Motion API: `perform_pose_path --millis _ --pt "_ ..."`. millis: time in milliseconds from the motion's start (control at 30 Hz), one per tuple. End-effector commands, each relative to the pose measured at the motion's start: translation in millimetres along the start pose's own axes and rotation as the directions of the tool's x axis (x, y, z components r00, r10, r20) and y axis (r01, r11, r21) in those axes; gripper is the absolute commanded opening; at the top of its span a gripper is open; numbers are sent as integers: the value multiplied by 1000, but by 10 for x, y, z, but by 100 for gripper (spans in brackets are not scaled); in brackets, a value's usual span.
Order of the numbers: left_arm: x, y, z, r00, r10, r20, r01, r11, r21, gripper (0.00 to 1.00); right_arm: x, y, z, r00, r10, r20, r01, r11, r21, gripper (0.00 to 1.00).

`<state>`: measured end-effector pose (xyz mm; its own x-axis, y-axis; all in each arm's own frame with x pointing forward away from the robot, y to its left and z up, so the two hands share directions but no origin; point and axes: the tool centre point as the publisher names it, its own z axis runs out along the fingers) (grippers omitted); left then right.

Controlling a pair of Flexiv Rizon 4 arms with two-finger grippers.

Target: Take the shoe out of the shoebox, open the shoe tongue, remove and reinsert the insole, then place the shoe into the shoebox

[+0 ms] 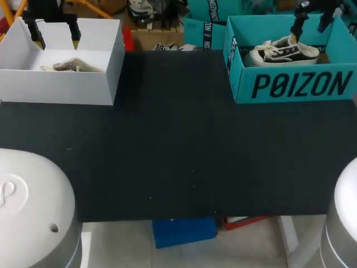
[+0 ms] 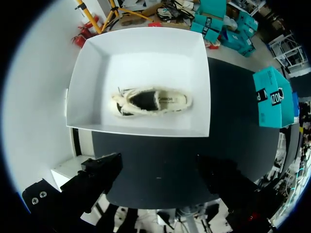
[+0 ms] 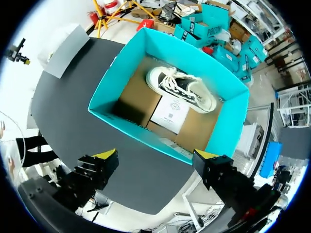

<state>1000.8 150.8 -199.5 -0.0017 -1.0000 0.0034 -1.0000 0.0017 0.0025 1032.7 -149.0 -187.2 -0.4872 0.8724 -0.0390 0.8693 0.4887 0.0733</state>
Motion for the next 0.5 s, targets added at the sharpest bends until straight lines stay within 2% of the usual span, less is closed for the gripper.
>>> perform_pose_path --millis 33,133,167,267,367,500 --pt "5 1 1 1000 -1 2 1 1000 0 100 -89 53 -42 943 -332 -14 331 942 -52 100" --pt "5 1 1 1000 -1 2 1 1000 0 100 -135 82 -51 876 -483 -8 481 874 -61 100" --pt "5 1 1 1000 -1 2 1 1000 0 100 -152 94 -61 822 -570 -1 569 820 -64 100" --pt "5 1 1 1000 -1 2 1 1000 0 100 -176 107 -75 705 -709 13 708 705 -41 100" --pt "5 1 1 1000 -1 2 1 1000 0 100 -224 118 -51 608 -794 3 793 608 -37 100" --pt "5 1 1 1000 -1 2 1 1000 0 100 -293 162 25 512 -859 0 859 512 -26 100"
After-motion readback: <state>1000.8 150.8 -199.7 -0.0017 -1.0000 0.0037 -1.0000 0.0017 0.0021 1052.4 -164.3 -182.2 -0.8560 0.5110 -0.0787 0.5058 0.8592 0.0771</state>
